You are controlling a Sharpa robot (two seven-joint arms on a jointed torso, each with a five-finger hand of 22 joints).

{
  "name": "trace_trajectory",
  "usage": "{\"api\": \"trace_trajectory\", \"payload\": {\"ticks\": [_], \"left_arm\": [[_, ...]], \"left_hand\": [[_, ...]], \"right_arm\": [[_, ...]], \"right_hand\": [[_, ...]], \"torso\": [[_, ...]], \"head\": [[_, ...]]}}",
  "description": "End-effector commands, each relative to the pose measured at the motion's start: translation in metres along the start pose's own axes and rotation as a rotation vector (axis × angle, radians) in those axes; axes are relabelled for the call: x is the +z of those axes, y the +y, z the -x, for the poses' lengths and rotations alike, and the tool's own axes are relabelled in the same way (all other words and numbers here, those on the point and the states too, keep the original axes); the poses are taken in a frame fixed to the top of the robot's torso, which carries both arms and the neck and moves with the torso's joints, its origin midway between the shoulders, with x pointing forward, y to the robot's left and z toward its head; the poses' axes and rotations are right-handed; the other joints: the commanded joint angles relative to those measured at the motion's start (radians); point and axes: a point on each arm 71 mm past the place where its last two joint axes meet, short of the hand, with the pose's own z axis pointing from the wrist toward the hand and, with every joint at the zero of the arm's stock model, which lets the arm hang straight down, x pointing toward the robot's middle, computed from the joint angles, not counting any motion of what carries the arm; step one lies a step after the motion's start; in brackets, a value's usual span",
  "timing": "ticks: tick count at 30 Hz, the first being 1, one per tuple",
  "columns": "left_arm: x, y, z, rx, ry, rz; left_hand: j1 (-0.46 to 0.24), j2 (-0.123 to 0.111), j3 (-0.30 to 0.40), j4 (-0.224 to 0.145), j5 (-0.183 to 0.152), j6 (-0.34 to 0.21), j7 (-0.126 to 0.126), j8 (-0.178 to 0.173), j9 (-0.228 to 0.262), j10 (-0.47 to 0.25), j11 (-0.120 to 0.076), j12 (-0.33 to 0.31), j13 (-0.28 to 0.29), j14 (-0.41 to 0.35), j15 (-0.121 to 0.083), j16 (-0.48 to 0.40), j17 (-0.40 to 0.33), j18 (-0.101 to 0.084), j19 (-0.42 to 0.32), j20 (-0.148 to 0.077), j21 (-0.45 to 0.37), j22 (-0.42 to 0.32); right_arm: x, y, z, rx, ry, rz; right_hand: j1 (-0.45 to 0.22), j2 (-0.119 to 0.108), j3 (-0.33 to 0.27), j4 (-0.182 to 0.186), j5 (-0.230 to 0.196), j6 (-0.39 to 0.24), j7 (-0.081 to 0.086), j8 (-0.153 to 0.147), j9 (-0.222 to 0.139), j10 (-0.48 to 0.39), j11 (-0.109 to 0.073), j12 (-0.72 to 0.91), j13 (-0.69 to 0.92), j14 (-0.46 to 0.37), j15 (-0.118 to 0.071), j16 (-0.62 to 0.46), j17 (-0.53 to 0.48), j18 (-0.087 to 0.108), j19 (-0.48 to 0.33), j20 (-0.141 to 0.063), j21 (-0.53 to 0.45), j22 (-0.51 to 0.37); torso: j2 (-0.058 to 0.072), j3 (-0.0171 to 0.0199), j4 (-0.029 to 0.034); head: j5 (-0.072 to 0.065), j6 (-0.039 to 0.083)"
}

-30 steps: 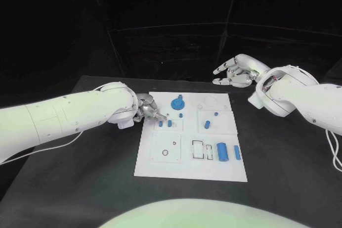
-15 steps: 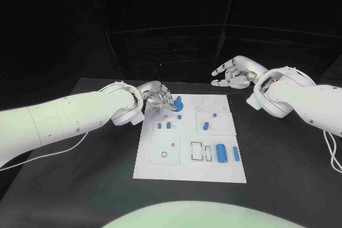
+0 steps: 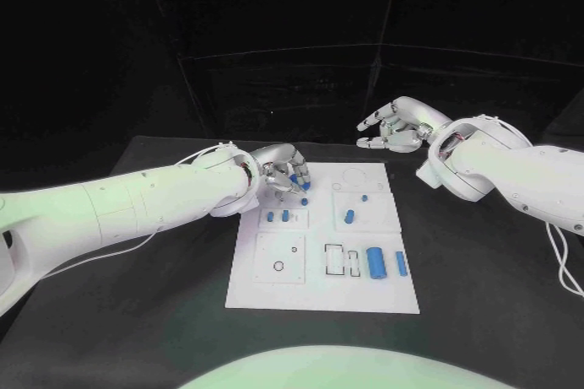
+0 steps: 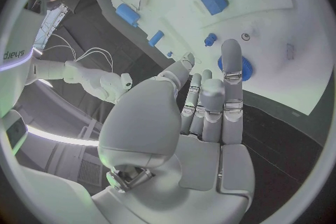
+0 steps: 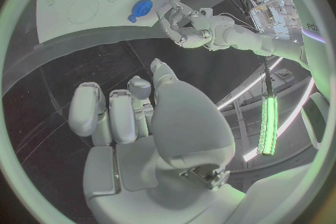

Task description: Assemble the parts on the task board

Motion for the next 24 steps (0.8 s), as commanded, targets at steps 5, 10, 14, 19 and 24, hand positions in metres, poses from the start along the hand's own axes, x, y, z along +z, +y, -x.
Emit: {"api": "trace_trajectory", "payload": {"ticks": [5,10,14,19,24], "left_arm": [[0.009,-0.003,-0.009,0.216,0.076,-0.035],[0.014,-0.004,-0.013,0.238,0.096,-0.027],[0.018,-0.006,-0.016,0.251,0.118,-0.029],[0.021,-0.008,-0.017,0.257,0.131,-0.026],[0.024,-0.009,-0.018,0.262,0.132,-0.016]], "left_hand": [[-0.027,-0.009,0.006,-0.027,-0.001,0.038,-0.008,-0.055,-0.023,0.027,-0.005,-0.033,-0.04,0.071,-0.005,0.123,0.148,0.017,0.054,-0.005,0.041,0.022],[-0.039,-0.008,0.005,-0.034,-0.002,0.052,-0.008,-0.073,-0.023,0.037,-0.004,-0.042,-0.053,0.082,-0.006,0.145,0.171,0.017,0.066,-0.007,0.055,0.032],[-0.049,-0.009,0.001,-0.036,-0.003,0.065,-0.01,-0.08,-0.022,0.045,-0.005,-0.046,-0.06,0.086,-0.007,0.149,0.17,0.011,0.078,-0.008,0.086,0.065],[-0.069,-0.02,-0.018,-0.033,-0.003,0.076,-0.013,-0.087,-0.022,0.054,-0.008,-0.048,-0.065,0.089,-0.009,0.153,0.172,0.01,0.085,-0.009,0.099,0.078],[-0.059,-0.005,-0.014,-0.038,-0.003,0.087,-0.015,-0.091,-0.021,0.062,-0.011,-0.05,-0.068,0.092,-0.011,0.157,0.175,0.009,0.089,-0.011,0.11,0.09]], "right_arm": [[0.001,0.001,0.002,-0.004,-0.021,0.006],[0.001,0.002,0.001,-0.003,-0.021,0.007],[0.002,0.003,0.001,-0.003,-0.021,0.008],[0.002,0.003,0.001,-0.003,-0.02,0.01],[0.002,0.004,0.0,-0.002,-0.02,0.013]], "right_hand": [[0.0,0.01,0.001,0.006,0.004,-0.007,0.001,0.003,0.0,-0.004,0.002,-0.004,-0.003,0.033,-0.002,-0.008,-0.005,0.015,-0.009,0.0,-0.008,-0.005],[0.0,0.01,0.001,0.005,0.004,-0.007,0.001,0.003,0.0,-0.005,0.002,-0.005,-0.004,0.032,-0.002,-0.01,-0.008,0.015,-0.011,0.0,-0.01,-0.008],[0.0,0.01,0.001,0.005,0.004,-0.007,0.001,0.003,0.0,-0.005,0.002,-0.005,-0.004,0.032,-0.002,-0.01,-0.008,0.015,-0.011,0.0,-0.01,-0.008],[0.0,0.01,0.001,0.005,0.004,-0.007,0.001,0.003,0.0,-0.005,0.002,-0.005,-0.004,0.032,-0.002,-0.01,-0.008,0.015,-0.011,0.0,-0.01,-0.008],[0.002,0.011,0.002,0.005,0.004,-0.007,0.001,0.003,0.0,-0.004,0.002,-0.003,-0.002,0.032,-0.002,-0.011,-0.009,0.016,-0.012,0.0,-0.01,-0.01]], "torso": [[0.001,0.0,0.0004],[0.0,0.0002,0.001],[0.0,0.0001,0.0006],[0.0,0.0006,0.0015],[0.0,0.001,0.0008]], "head": [[-0.002,0.003],[-0.002,0.002],[-0.002,0.001],[-0.003,0.001],[-0.002,-0.002]]}}
